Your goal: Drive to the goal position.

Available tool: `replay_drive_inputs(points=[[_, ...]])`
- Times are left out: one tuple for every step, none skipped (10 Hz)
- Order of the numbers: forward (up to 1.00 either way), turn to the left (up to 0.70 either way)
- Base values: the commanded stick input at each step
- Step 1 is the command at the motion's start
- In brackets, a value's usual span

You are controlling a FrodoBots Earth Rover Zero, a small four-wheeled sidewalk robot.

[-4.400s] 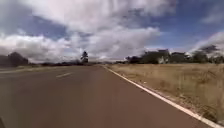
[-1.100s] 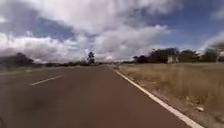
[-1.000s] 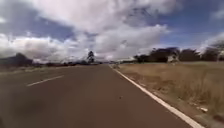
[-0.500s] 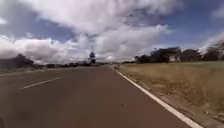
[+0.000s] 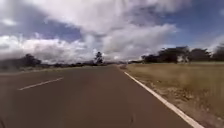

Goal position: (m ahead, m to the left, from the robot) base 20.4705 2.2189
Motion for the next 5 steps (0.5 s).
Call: replay_drive_inputs(points=[[0.7, 0.0], [0.7, 0.0], [0.7, 0.0], [0.7, 0.0], [0.7, 0.0]])
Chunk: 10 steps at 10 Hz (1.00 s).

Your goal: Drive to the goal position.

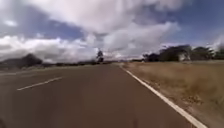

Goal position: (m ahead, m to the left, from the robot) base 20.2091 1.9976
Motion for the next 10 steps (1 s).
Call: replay_drive_inputs(points=[[0.7, 0.0], [0.7, 0.0], [0.7, 0.0], [0.7, 0.0], [0.7, 0.0], [0.7, 0.0], [0.7, 0.0], [0.7, 0.0], [0.7, 0.0], [0.7, 0.0]])
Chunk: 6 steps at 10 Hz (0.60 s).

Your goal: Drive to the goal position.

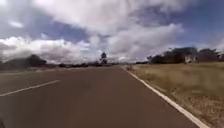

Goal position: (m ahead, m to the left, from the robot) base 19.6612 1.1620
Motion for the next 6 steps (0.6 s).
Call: replay_drive_inputs(points=[[0.7, 0.0], [0.7, 0.0], [0.7, 0.0], [0.7, 0.0], [0.7, 0.0], [0.7, 0.0]])
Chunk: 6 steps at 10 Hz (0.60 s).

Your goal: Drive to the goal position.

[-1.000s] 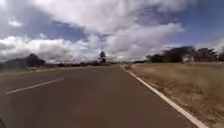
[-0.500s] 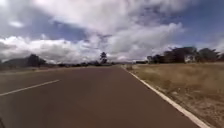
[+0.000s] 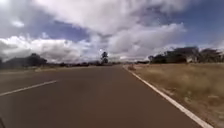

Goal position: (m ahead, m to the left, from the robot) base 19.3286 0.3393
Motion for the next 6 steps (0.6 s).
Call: replay_drive_inputs(points=[[0.7, 0.0], [0.7, 0.0], [0.7, 0.0], [0.7, 0.0], [0.7, 0.0], [0.7, 0.0]])
